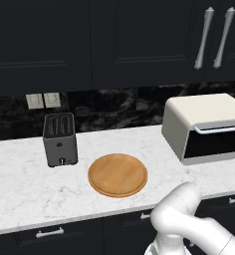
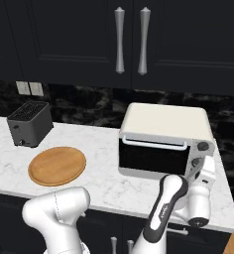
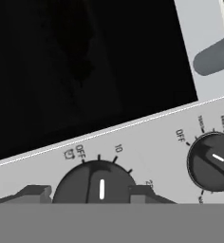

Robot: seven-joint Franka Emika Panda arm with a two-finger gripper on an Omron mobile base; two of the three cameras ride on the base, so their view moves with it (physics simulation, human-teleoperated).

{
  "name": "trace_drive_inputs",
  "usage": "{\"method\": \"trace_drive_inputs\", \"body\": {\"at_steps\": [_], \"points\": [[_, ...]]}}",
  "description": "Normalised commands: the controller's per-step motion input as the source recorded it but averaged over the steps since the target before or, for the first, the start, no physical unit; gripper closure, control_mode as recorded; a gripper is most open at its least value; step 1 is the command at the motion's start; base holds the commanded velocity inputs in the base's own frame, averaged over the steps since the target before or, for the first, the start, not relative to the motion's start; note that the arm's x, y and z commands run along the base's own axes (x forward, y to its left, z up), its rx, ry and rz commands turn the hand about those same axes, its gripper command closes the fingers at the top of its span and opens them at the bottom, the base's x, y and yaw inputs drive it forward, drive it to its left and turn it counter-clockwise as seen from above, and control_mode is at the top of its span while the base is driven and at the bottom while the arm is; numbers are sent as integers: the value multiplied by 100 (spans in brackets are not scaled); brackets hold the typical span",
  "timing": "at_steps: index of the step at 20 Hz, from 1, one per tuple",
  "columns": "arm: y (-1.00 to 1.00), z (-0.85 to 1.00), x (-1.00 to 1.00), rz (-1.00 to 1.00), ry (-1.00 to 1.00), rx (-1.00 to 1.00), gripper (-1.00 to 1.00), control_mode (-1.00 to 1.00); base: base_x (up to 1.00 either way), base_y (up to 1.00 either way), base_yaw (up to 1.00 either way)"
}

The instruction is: Pick up the kebab skewer and baguette bread, and place them inside the toaster oven. Close the toaster oven door and start by setting the timer.

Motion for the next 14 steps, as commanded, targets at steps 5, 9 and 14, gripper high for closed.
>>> {"method": "trace_drive_inputs", "body": {"at_steps": [5, 9, 14], "points": [[0, 21, -3, -10, 0, 33, 100, -100, 0, 0, 0], [0, 18, -11, -10, 0, 39, 100, -100, 0, 0, 0], [0, 14, -13, -11, 0, 42, 100, -100, 0, 0, 0]]}}
